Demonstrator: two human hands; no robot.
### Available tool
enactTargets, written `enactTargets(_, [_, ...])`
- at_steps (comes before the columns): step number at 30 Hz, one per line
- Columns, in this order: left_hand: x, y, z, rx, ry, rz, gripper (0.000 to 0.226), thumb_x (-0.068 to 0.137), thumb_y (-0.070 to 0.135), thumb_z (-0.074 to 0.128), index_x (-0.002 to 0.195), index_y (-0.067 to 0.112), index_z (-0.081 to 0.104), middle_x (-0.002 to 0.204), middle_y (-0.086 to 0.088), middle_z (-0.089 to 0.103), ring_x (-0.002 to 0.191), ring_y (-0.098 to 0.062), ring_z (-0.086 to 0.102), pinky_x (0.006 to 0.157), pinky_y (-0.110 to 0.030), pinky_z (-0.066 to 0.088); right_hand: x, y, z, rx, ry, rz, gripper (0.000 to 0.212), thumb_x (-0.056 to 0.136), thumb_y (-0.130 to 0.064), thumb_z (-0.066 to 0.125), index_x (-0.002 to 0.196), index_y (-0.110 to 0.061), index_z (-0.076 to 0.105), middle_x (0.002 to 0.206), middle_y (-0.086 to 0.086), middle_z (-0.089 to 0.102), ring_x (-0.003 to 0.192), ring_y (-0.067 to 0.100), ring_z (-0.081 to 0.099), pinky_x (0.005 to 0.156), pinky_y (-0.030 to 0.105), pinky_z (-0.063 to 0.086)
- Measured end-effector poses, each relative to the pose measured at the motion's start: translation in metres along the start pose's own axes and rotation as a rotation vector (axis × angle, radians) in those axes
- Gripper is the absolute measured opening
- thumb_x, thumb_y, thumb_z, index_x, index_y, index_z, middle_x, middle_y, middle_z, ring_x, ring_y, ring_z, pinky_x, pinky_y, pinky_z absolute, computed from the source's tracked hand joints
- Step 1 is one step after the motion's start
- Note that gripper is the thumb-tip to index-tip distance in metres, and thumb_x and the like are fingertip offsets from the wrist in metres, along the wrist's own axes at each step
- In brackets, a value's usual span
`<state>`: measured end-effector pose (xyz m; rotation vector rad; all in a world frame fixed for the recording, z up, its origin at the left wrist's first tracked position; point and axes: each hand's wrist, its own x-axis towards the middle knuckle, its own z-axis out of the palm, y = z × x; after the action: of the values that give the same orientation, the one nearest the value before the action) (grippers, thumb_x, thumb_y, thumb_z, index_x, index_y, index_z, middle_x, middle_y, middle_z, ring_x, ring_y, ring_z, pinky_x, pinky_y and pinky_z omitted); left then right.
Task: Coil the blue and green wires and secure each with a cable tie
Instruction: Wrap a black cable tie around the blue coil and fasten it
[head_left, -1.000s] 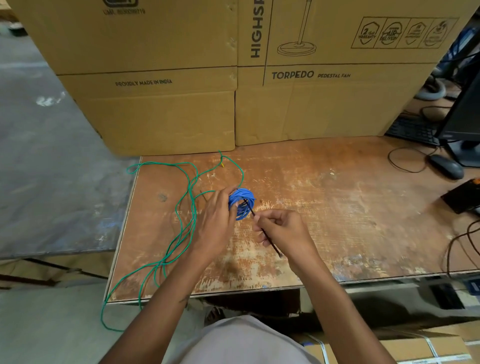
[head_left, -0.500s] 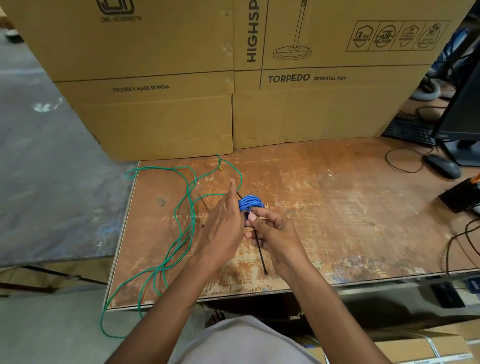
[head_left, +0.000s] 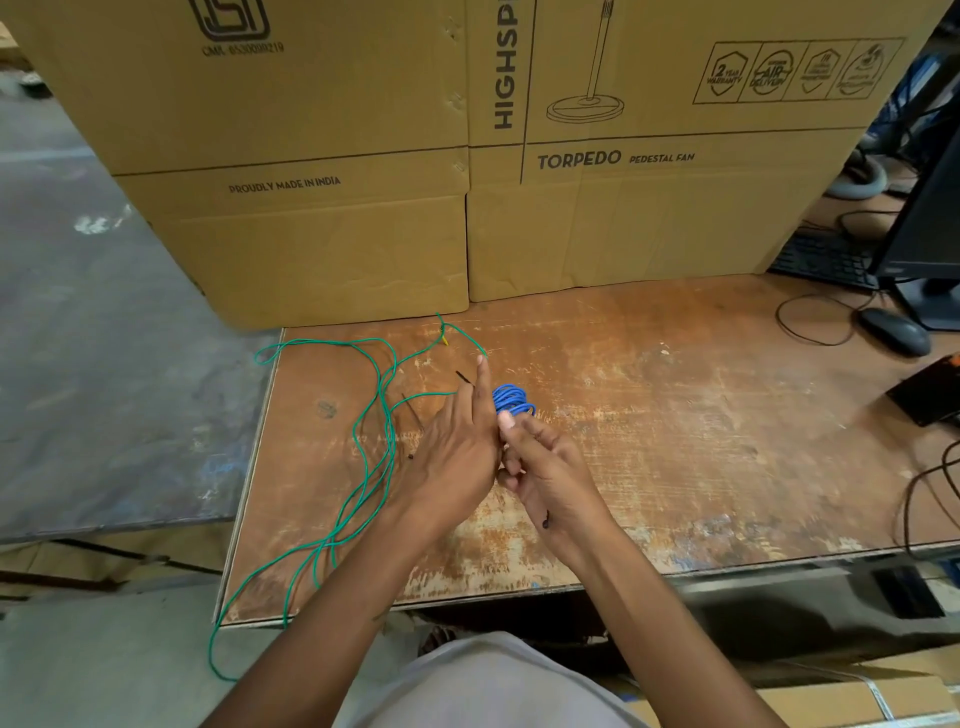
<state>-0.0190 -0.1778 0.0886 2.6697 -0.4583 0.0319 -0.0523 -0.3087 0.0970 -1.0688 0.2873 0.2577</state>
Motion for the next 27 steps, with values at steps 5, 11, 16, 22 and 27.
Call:
enactTargets(5, [0.001,-0.007,0.009,-0.1,0.07,0.162,0.088,0.104,0.025,0.051,0.163,0.012,-0.013,0.13,-0.008,0.044,0.114,-0.025,0.044,0.1,-0.037,0.04,0.001,-0.004,0.001,0.015,0.19,-0.032,0.027,0.102,-0.027,0.071,0.076,-0.019,0.075,0.066,-0.002,0.055,0.047,0.007,0.04,0.049,0.023,0.035])
enactTargets(11, [-0.01,-0.009,0.013,-0.45,0.124,0.19,0.1,0.1,0.027,0.061,0.163,0.014,-0.016,0.131,0.006,0.047,0.119,-0.014,0.046,0.113,-0.039,0.035,0.002,-0.012,0.005,0.138,0.274,0.005,0.029,0.101,-0.028,0.073,0.076,-0.016,0.066,0.062,-0.006,0.057,0.045,0.007,0.041,0.046,0.019,0.038])
enactTargets(16, [-0.013,0.007,0.018,-0.828,0.058,-0.134,0.078,0.093,0.054,0.05,0.163,0.031,0.025,0.137,0.007,0.053,0.133,-0.001,0.046,0.116,-0.02,0.029,0.004,-0.009,0.003,0.113,0.287,-0.039,0.019,0.1,-0.022,0.073,0.084,-0.013,0.072,0.069,-0.006,0.062,0.047,0.007,0.042,0.045,0.018,0.035])
enactTargets(22, [0.003,0.029,0.007,-1.263,0.232,-0.609,0.031,0.105,0.04,0.058,0.089,0.02,0.076,0.079,0.012,0.07,0.07,0.0,0.058,0.066,-0.019,0.044,0.0,-0.002,0.003,-0.005,0.253,-0.051,0.019,0.098,-0.024,0.077,0.081,-0.016,0.079,0.063,-0.003,0.059,0.053,0.007,0.049,0.05,0.02,0.035])
enactTargets(27, [0.002,0.019,0.008,-1.163,0.329,-0.388,0.014,0.101,0.024,0.068,0.105,0.021,0.081,0.1,0.011,0.079,0.087,-0.008,0.065,0.082,-0.037,0.051,0.0,-0.003,0.002,0.005,0.304,0.01,0.023,0.099,-0.025,0.076,0.077,-0.017,0.076,0.066,-0.002,0.062,0.049,0.007,0.053,0.049,0.021,0.035])
